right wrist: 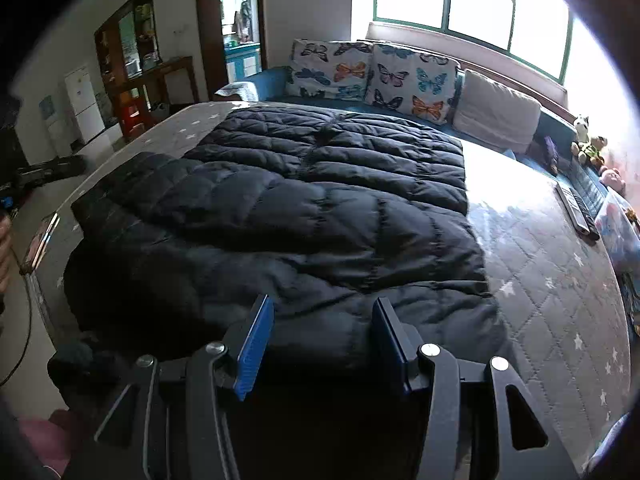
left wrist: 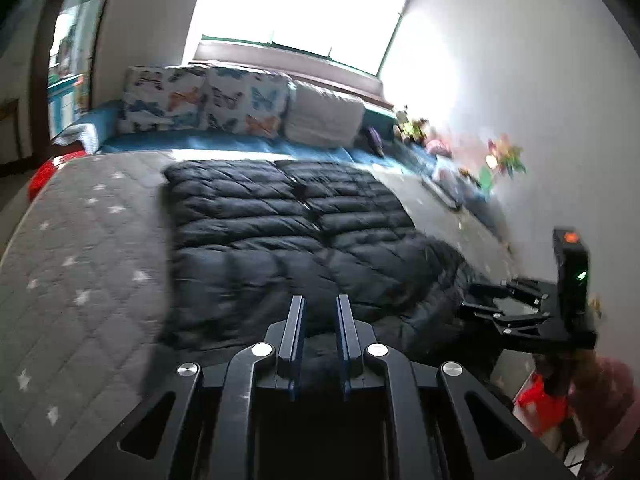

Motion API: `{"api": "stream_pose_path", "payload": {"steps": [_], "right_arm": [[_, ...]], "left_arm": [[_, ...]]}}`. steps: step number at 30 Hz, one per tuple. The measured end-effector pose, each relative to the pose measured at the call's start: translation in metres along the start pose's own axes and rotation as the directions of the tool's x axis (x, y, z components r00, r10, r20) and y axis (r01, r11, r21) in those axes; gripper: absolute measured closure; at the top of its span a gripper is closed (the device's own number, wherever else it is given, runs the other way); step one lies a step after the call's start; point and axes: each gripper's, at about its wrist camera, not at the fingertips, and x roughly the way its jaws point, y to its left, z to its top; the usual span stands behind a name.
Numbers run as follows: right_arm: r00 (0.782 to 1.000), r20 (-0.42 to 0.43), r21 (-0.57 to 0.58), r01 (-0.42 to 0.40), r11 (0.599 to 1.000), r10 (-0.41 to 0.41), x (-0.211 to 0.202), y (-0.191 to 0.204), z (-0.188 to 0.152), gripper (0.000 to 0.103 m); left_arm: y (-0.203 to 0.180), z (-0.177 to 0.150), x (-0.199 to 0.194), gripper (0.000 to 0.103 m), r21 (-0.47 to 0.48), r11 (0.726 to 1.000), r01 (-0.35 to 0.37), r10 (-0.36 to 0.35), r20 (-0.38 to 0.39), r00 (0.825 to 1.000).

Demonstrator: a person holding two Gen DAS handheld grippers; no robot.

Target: Fold large clothes

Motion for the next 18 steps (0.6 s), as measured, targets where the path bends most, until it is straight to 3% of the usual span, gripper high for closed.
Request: {"api": "stream_pose_path", "payload": {"steps": [5,12,18], "right_arm": [[0.999,-0.011,0.013,-0.030,0.999,0.030,0.011,0.011,-0.009,0.046],[0.999,-0.032,-0.010,-0.007,1.000,0.006,0.037,0.022,-0.024,0.046],[0.998,-0.057,-0.005,-0.041,0.999,0.041,0.019,0.018,-0.006,0.046]], "left_arm": [[-0.008,-0.014,0.047,0.087,0.042,0.999,-0.019,0.023,-0.097,0.995],[-0.004,-0.047,0.073,0.087,0.102,0.991,-0.082,0.087,-0.052,0.995],[0.002,-0.036,0.077,0.086,0.061,0.996,-0.059,0.065,-0.104,0.992]]}}
